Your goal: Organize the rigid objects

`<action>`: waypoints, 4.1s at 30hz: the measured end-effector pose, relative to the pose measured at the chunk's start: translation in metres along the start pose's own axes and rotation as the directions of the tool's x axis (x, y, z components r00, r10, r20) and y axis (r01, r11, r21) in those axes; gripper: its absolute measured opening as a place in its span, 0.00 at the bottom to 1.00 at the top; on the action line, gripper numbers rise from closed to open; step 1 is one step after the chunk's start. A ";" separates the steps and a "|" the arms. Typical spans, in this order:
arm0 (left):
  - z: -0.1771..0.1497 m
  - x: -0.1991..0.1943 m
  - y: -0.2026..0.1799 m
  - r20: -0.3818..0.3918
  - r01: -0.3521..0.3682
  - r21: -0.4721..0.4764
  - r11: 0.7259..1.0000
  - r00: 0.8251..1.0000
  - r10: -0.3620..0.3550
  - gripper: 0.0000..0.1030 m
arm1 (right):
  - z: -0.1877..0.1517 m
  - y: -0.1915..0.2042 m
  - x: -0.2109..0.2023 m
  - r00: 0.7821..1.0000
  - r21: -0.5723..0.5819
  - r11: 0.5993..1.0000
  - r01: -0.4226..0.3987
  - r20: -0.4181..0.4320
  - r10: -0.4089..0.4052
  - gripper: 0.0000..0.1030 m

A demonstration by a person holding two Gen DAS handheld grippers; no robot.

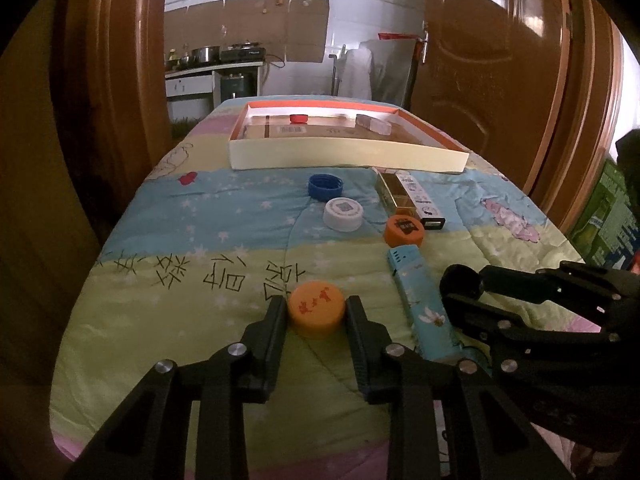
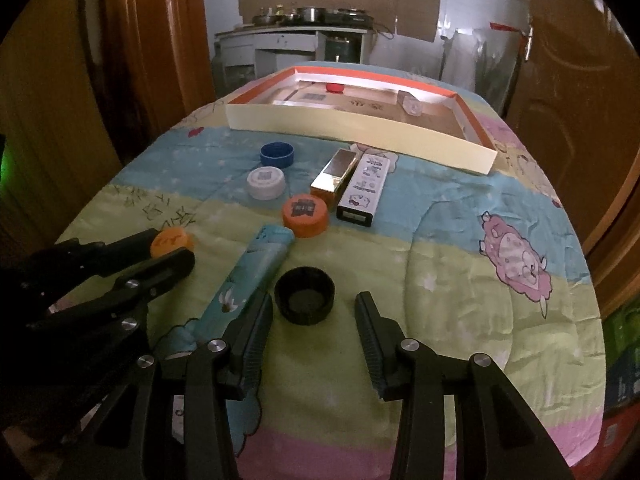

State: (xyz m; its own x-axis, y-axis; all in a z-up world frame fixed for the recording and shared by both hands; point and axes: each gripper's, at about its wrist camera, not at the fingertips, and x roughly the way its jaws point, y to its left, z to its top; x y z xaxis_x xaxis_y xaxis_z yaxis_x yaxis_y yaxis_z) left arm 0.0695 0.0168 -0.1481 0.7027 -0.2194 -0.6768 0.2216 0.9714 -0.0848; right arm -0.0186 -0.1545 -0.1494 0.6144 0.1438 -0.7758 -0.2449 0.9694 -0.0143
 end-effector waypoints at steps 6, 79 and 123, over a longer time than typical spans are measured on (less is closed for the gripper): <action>0.000 -0.001 0.001 0.001 -0.001 -0.006 1.000 1.000 0.001 0.30 | 0.000 -0.002 -0.001 1.000 0.004 1.000 -0.015 0.003 0.015 0.29; 0.118 0.045 -0.010 0.003 0.027 -0.010 1.000 1.000 -0.027 0.29 | 0.090 -0.056 0.032 0.997 0.101 0.992 -0.076 0.035 0.073 0.29; 0.226 0.131 0.031 -0.046 -0.047 -0.069 0.997 0.998 0.044 0.29 | 0.210 -0.092 0.089 0.994 0.028 0.997 -0.074 0.086 0.071 0.29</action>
State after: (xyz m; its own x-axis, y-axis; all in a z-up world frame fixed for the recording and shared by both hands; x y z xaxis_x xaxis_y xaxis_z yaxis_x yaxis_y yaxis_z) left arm 0.3213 -0.0017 -0.0741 0.6797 -0.1719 -0.7131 0.1412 0.9846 -0.1027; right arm 0.2162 -0.1893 -0.0846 0.6574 0.2287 -0.7180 -0.2683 0.9614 0.0606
